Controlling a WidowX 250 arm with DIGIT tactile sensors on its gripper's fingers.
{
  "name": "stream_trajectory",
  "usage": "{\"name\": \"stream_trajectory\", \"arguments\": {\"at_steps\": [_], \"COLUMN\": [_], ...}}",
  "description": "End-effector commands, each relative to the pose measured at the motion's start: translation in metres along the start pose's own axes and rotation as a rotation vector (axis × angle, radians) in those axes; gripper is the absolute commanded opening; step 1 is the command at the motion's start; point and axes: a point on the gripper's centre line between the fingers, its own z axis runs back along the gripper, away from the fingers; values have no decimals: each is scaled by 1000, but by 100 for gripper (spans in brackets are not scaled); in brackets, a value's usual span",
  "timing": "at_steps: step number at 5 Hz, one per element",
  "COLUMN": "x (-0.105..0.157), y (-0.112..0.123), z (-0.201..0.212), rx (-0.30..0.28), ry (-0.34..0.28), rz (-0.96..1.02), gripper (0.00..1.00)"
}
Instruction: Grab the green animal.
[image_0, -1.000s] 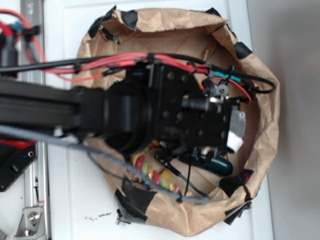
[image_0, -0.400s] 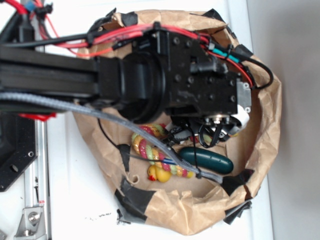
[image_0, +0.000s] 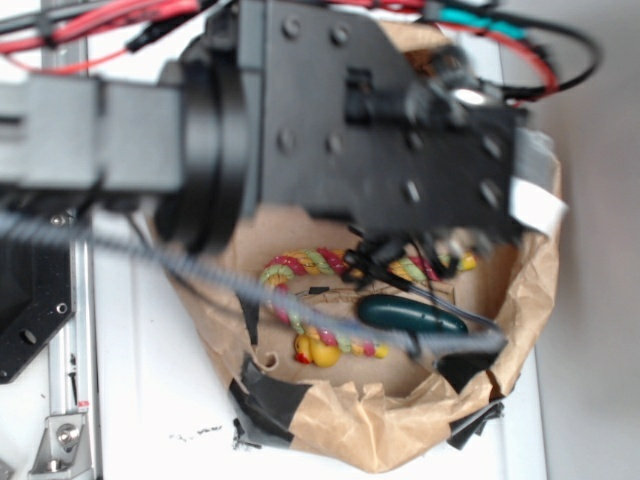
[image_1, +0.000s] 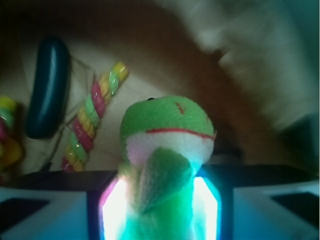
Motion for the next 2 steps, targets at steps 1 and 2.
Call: {"name": "stream_trajectory", "arguments": {"at_steps": [1, 2], "x": [-10, -15], "y": [-7, -13], "z": [72, 70], "rx": [-99, -136], "ry": [-94, -43], "rz": [532, 639], "gripper": [0, 0]}}
